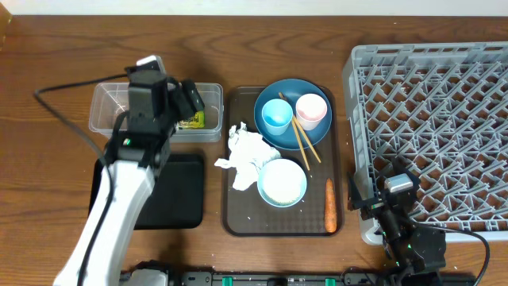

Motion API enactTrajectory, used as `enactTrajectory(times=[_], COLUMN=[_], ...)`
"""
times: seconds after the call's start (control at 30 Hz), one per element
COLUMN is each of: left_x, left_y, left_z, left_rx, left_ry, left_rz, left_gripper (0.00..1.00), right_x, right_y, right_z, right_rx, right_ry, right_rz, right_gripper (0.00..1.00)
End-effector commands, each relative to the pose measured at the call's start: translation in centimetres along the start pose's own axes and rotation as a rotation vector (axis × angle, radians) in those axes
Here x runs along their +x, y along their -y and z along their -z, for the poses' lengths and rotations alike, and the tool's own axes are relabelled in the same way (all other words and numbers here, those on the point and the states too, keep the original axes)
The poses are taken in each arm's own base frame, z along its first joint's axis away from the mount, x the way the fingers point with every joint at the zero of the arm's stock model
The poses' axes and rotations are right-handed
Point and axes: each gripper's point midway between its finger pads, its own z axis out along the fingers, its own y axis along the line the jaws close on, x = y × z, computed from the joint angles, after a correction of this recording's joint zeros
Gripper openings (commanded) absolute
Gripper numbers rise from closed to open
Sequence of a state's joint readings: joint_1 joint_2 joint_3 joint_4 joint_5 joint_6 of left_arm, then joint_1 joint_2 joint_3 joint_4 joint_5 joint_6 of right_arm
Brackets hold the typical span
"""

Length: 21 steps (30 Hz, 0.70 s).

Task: Sort waste into correct bins and load items into the dishwasher rack
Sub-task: 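Lift the foil and wrapper and drop them into the clear bin, then reach the left gripper to the white tissue and grasp it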

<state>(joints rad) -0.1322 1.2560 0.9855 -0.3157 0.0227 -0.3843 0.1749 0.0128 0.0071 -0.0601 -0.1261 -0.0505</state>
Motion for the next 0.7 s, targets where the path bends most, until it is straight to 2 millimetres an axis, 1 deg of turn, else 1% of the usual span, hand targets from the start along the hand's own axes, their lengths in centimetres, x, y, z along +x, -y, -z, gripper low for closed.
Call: enactTrajectory(times=[0.0, 0.03, 0.07, 0.13, 0.23, 0.27, 0.43, 0.6, 0.67], left_x=[2.1, 3.8, 4.9, 8.0, 11.5, 12.3, 15.7, 17.9, 18.8], left_y=[3.8, 4.3, 4.7, 5.5, 6.1, 6.5, 8.2, 8.1, 8.2], left_z=[3.7, 4.7, 5.1, 6.0, 6.2, 6.1, 4.4, 1.2, 0.0], left_rx=[0.145, 0.153, 0.159, 0.163, 0.129, 0.13, 0.104, -0.005, -0.014], left_ry=[-0.077, -0.128, -0.163, -0.259, -0.363, -0.383, -0.446, -0.449, -0.465], left_rz=[-0.051, -0.077, -0.095, -0.15, -0.196, -0.223, -0.34, -0.437, -0.451], left_gripper=[0.91, 0.91, 0.91, 0.91, 0.91, 0.91, 0.91, 0.91, 0.91], right_x=[0.1, 0.1, 0.1, 0.1, 0.1, 0.1, 0.1, 0.1, 0.1], right_y=[0.1, 0.1, 0.1, 0.1, 0.1, 0.1, 0.1, 0.1, 0.1], right_z=[0.0, 0.0, 0.0, 0.0, 0.0, 0.0, 0.0, 0.0, 0.0], right_rx=[0.005, 0.005, 0.005, 0.005, 0.005, 0.005, 0.005, 0.005, 0.005], right_ry=[-0.001, -0.001, -0.001, -0.001, -0.001, -0.001, -0.001, -0.001, -0.001], right_rz=[-0.013, -0.013, -0.013, -0.013, -0.013, -0.013, -0.013, -0.013, -0.013], right_gripper=[0.99, 0.99, 0.99, 0.99, 0.99, 0.99, 0.99, 0.99, 0.99])
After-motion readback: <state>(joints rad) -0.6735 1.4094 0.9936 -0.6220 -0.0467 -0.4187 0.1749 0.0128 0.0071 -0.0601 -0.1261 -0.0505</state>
